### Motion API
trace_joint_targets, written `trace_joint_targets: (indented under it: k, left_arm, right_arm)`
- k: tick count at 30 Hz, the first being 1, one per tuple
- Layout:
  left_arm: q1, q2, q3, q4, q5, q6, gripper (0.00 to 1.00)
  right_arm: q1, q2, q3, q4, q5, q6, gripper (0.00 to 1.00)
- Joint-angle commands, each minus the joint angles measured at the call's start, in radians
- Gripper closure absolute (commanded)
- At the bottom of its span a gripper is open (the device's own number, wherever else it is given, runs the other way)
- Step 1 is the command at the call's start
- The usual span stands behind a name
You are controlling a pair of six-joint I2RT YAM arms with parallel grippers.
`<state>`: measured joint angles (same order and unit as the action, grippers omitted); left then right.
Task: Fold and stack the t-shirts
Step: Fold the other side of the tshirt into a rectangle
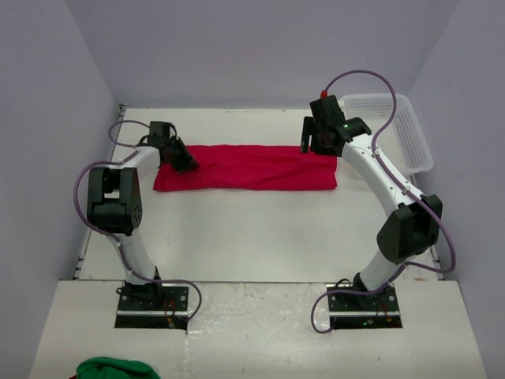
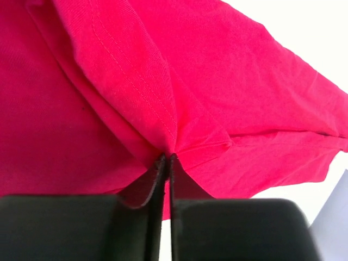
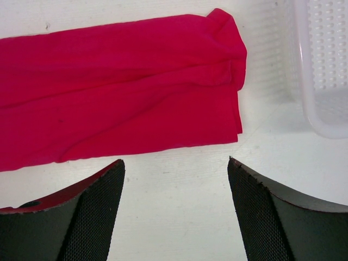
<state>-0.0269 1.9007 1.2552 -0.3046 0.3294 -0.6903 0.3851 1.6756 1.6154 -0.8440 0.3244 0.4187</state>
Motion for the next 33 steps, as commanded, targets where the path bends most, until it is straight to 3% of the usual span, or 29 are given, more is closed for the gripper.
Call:
trace_joint_targets:
  k: [1,9,18,24,27,28,30,33]
  left_arm:
    - [-0.002,-0.006,0.050,-0.010,0.028,-0.005,1.00]
    - [-0.004,-0.043,0.150,-0.065,-0.001,0.009,1.00]
    - [-0.024,0.191,0.482,-0.149,0.063,0.049,0.96]
    - [-0.053,0.357,0.614,-0.194,0.140,0.080,0.93]
    - [-0.067,0.393,0.625,-0.199,0.142,0.089,0.86]
    - [-0.067,0.396,0.622,-0.197,0.129,0.089,0.77]
    - [-0.068,0.390,0.612,-0.202,0.106,0.100,0.73]
    - [-0.070,0.356,0.598,-0.197,0.040,0.121,0.57]
  right_arm:
    - [0.000,0.003,0.029,0.019,0.025,0.006,0.22]
    - [0.000,0.016,0.052,0.013,0.018,0.008,0.22]
    - [0.000,0.010,0.049,0.002,0.028,0.009,0.22]
    - [0.000,0.010,0.046,0.000,0.036,0.009,0.22]
    - [0.000,0.012,0.041,0.005,0.033,0.008,0.22]
    - [-0.002,0.015,0.041,0.005,0.030,0.008,0.23]
    - [0.000,0.016,0.035,0.008,0.031,0.008,0.22]
    - [-0.002,0.022,0.032,0.010,0.024,0.009,0.23]
